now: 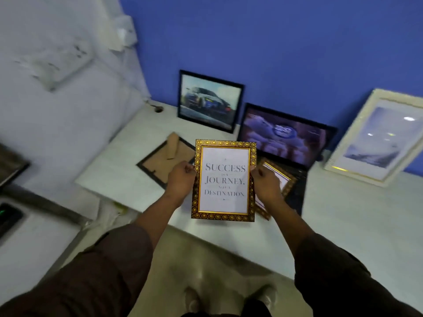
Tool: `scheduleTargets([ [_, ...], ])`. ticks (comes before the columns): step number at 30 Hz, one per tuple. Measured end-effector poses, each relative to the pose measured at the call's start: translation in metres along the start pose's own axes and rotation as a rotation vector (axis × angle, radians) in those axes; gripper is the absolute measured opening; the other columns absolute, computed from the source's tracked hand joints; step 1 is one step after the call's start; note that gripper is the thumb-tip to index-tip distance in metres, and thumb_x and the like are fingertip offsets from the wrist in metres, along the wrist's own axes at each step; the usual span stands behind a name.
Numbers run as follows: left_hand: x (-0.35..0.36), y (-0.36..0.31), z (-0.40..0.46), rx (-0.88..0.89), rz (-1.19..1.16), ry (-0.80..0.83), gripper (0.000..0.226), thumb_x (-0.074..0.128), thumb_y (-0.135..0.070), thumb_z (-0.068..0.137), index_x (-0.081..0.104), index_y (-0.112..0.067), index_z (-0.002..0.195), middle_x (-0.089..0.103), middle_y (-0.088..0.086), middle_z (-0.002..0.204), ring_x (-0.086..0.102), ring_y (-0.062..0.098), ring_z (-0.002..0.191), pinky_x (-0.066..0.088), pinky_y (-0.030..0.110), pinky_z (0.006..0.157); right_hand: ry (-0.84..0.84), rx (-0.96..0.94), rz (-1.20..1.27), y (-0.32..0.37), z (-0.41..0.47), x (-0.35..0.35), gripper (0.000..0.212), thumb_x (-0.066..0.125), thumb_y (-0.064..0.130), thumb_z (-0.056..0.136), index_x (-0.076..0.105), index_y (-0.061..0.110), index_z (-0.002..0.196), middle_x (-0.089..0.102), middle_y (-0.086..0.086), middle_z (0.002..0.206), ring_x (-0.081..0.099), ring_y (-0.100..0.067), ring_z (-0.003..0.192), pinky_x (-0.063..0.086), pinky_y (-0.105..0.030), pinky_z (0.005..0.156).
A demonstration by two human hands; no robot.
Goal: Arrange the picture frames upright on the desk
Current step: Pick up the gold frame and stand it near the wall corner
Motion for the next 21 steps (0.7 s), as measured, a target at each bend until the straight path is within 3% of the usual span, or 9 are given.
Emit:
scheduleTargets([
  [4, -0.087, -0.005, 0.004, 0.011, -0.006, -0.133, 0.014, 0.049, -0.009, 0.093, 0.063, -0.009, 0.091, 0.069, 0.01, 0.085, 0.062, 0.023, 0.07, 0.054, 0.035, 0.063, 0.076, -0.085, -0.007, 0.069, 0.006, 0.057, 0.035, 0.05, 0.037, 0.102, 0.062, 0.017, 0.076, 0.069, -0.009, 0.084, 0.065, -0.031, 0.082, 0.043, -0.034, 0.068],
  [6, -0.128, -0.003, 0.014, 0.022, -0.008, -0.197, 0.014, 0.051, -0.013, 0.091, 0.065, -0.012, 0.091, 0.073, 0.011, 0.089, 0.069, 0.025, 0.075, 0.061, 0.04, 0.069, 0.118, -0.133, -0.009, 0.106, 0.011, 0.084, 0.035, 0.049, 0.038, 0.102, 0.064, 0.014, 0.081, 0.068, -0.005, 0.082, 0.064, -0.025, 0.079, 0.042, -0.031, 0.064],
  [10, -0.187, 0.002, 0.031, 0.02, -0.05, -0.279, 0.011, 0.056, -0.015, 0.092, 0.067, -0.016, 0.091, 0.073, 0.007, 0.089, 0.072, 0.026, 0.083, 0.063, 0.048, 0.078, 0.175, -0.216, -0.043, 0.163, 0.023, 0.125, 0.038, 0.048, 0.04, 0.102, 0.069, 0.01, 0.09, 0.072, -0.005, 0.088, 0.067, -0.023, 0.083, 0.047, -0.032, 0.069],
  [15, -0.235, 0.0, 0.058, 0.038, -0.046, -0.379, 0.008, 0.06, -0.013, 0.093, 0.067, -0.012, 0.091, 0.07, 0.001, 0.083, 0.068, 0.023, 0.082, 0.058, 0.035, 0.074, 0.22, -0.261, -0.03, 0.212, 0.054, 0.17, 0.039, 0.051, 0.045, 0.098, 0.067, 0.014, 0.08, 0.073, -0.004, 0.082, 0.07, -0.025, 0.081, 0.058, -0.046, 0.078],
  [18, -0.252, -0.001, 0.084, 0.04, -0.028, -0.414, 0.006, 0.062, -0.013, 0.093, 0.068, -0.01, 0.094, 0.068, 0.001, 0.083, 0.067, 0.021, 0.082, 0.048, 0.025, 0.067, 0.249, -0.321, -0.074, 0.236, 0.081, 0.193, 0.039, 0.052, 0.042, 0.099, 0.064, 0.014, 0.076, 0.07, -0.005, 0.079, 0.068, -0.027, 0.082, 0.054, -0.043, 0.077],
  [21, -0.263, 0.0, 0.11, 0.024, -0.014, -0.434, 0.004, 0.065, -0.014, 0.092, 0.067, -0.011, 0.092, 0.07, 0.005, 0.087, 0.07, 0.024, 0.086, 0.048, 0.024, 0.068, 0.27, -0.378, -0.079, 0.253, 0.104, 0.211, 0.041, 0.053, 0.039, 0.1, 0.064, 0.009, 0.075, 0.067, -0.005, 0.073, 0.064, -0.024, 0.074, 0.051, -0.04, 0.072],
])
Point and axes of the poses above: each hand's wrist, its own z-axis towards the middle knuckle, its own x-axis out of the palm, y = z × x, the point moved 8 cm from there along z, towards the middle knuckle
